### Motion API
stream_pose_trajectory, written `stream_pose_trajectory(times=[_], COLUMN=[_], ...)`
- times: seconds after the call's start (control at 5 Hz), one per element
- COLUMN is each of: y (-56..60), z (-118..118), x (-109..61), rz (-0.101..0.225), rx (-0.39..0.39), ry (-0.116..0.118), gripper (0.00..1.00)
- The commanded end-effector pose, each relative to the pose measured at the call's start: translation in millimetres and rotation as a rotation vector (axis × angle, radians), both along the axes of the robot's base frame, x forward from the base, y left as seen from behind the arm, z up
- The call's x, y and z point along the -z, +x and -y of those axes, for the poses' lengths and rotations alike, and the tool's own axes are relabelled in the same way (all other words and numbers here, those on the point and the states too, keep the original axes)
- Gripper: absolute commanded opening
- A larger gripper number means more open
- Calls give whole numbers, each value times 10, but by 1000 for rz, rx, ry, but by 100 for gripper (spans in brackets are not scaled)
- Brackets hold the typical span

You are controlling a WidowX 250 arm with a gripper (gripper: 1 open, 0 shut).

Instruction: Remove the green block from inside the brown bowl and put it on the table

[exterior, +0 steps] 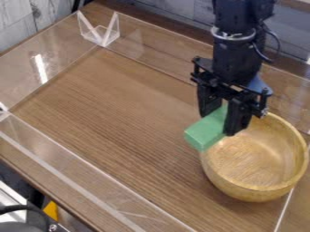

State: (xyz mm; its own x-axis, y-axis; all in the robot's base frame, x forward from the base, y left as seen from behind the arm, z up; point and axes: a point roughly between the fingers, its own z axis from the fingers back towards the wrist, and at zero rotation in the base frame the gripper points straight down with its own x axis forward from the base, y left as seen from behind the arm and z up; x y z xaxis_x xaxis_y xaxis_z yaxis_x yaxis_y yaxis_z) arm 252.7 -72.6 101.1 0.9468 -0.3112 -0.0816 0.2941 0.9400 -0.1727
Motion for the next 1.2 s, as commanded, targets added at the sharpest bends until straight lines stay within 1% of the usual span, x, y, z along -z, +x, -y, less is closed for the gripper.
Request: stream_pose_trajectory(times=[0.0,1.0], y=[-1,-70], z=[-30,-41], x=[-146,-198], rz=[50,42], rx=[-8,-39], ry=[-16,-34], gripper=[0,0])
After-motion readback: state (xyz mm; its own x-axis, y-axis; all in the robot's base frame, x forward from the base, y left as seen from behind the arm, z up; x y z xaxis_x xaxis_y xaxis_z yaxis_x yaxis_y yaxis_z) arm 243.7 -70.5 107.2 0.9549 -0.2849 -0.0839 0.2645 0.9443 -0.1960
